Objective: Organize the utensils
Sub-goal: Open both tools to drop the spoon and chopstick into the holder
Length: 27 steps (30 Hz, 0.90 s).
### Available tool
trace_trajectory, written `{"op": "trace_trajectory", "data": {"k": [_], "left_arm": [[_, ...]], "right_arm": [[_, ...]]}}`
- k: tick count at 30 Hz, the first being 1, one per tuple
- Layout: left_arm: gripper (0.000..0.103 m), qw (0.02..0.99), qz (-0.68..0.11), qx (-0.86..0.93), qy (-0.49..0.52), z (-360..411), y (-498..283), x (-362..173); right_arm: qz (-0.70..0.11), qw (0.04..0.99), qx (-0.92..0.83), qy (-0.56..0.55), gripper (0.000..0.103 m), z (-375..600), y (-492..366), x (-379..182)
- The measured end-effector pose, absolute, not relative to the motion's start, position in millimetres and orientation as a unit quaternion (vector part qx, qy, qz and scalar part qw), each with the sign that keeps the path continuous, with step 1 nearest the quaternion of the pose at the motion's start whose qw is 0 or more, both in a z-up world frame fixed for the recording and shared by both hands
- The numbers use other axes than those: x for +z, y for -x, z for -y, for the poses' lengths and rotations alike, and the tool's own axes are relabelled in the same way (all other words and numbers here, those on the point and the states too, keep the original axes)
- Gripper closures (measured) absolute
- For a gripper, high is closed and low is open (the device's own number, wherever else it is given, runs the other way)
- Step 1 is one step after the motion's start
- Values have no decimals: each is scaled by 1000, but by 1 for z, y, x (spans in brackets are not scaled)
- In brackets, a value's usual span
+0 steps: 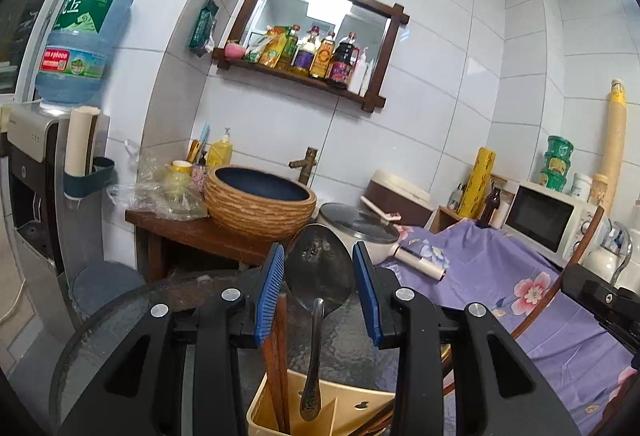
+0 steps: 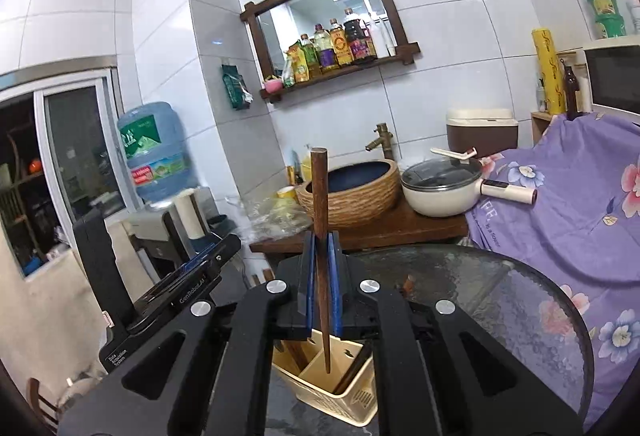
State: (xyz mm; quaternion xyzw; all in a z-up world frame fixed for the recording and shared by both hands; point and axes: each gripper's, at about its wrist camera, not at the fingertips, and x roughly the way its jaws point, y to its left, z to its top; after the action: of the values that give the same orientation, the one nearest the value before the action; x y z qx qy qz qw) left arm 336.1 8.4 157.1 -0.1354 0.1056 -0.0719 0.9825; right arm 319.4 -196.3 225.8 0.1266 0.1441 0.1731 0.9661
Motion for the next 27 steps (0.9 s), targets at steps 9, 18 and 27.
{"op": "trace_trajectory", "data": {"k": [9, 18, 27], "left_arm": [[68, 978, -144, -56, 139, -12, -344, 109], [68, 975, -174, -58, 126, -10, -340, 81], [68, 975, -192, -61, 91, -5, -336, 71]], "right_arm": [[-172, 966, 155, -116, 96, 187, -328, 173], [-187, 965, 153, -104, 96, 178, -325, 141], [-202, 962, 153, -99, 98, 178, -324, 126]]}}
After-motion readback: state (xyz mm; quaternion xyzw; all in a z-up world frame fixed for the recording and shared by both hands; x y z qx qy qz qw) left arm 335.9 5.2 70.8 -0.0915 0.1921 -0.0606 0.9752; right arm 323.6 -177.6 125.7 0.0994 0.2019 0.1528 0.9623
